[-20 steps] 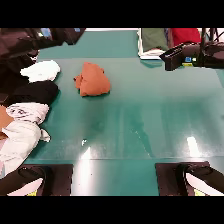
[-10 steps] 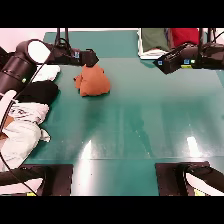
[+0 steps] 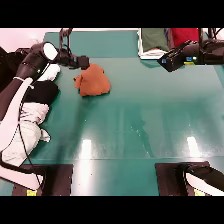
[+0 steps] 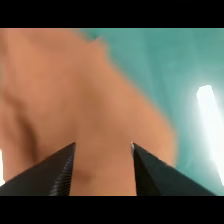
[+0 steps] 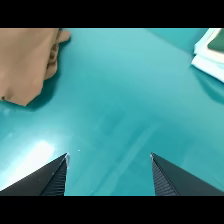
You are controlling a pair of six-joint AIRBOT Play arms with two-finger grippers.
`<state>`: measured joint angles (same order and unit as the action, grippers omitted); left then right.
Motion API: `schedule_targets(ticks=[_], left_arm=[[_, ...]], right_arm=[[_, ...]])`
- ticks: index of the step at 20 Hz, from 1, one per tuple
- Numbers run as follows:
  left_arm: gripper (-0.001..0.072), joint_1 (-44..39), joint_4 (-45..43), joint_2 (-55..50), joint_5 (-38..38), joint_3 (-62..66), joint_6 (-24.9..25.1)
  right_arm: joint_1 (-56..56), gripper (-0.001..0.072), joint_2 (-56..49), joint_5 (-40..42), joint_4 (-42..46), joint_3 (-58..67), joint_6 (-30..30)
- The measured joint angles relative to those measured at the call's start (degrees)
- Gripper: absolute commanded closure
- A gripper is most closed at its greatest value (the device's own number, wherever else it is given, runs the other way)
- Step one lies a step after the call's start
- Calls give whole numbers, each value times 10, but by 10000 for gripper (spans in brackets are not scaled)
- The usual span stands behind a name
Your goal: Fold the shirts.
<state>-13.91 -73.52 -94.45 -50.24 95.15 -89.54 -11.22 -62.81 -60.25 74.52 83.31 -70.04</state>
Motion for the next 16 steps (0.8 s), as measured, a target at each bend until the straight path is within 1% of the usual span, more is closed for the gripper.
schedule_targets(ticks=[1,2,3,5,6,7,8,9,10,11,12,16], left_arm=[[263,6,2,-19,-11,2,0],[264,10,8,-36,-19,3,0],[266,13,19,-52,-22,5,0],[272,17,46,-76,-23,6,0],[361,18,57,-83,-23,7,0],[549,19,67,-88,-22,8,0],[683,20,75,-92,-21,9,0],[686,20,81,-94,-21,9,0],[686,20,85,-94,-22,10,0],[686,21,87,-90,-25,12,0],[687,21,90,-82,-28,16,1],[687,21,91,2,-33,66,32]], right_arm=[[0,152,0,0,1,3,0],[0,208,0,-1,3,6,0],[0,226,-1,-2,4,7,0],[0,227,-1,-3,5,10,0],[0,227,-1,-3,5,10,0],[0,228,-1,-3,5,11,0],[0,230,-1,-3,6,11,0],[0,233,-1,-3,6,11,0],[0,267,-1,-3,6,12,0],[0,361,-1,-3,6,12,0],[0,407,0,-3,7,14,0],[0,407,-1,0,7,57,0]])
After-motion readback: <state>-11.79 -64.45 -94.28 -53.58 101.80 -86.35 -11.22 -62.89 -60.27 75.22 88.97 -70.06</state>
